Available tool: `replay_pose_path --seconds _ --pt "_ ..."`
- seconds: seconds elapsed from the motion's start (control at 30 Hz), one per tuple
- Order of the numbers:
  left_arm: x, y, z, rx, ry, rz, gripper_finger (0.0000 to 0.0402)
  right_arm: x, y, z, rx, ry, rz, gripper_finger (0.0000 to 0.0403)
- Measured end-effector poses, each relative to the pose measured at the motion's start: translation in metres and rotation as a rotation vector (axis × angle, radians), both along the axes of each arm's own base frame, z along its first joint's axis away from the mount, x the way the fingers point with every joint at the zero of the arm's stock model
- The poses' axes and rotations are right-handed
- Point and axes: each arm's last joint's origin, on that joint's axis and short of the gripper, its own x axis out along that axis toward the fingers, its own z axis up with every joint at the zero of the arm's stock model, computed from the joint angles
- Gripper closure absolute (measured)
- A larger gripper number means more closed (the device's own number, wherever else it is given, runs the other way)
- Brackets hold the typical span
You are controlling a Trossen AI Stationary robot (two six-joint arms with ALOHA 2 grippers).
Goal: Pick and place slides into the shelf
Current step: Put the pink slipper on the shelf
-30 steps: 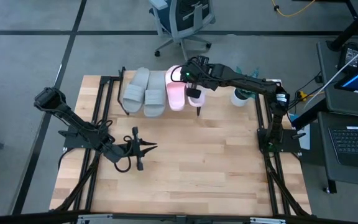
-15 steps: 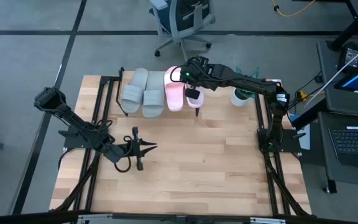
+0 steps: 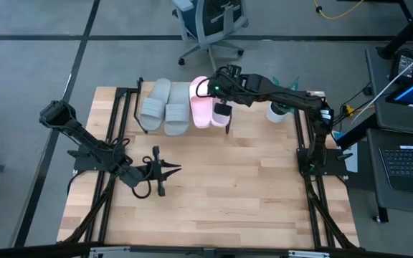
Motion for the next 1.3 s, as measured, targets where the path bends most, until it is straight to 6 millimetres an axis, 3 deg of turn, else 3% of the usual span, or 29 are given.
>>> replay_pose_path --seconds 0.27,0.53,1.3 --pt "0.0000 -0.0001 0.0000 -0.001 0.000 -0.001 0.0368 0.0016 0.0069 -0.0001 -0.001 0.005 0.020 0.0345" --pt "0.0003 -0.0012 -0.0003 -0.012 0.007 -0.039 0.0368 -0.0012 0.0005 -0.0025 0.005 0.027 0.000 0.0387" --pt "0.0003 -0.0012 -0.0003 -0.012 0.007 -0.039 0.0368 -0.0020 -0.0016 -0.0021 -0.093 0.097 -0.009 0.0387"
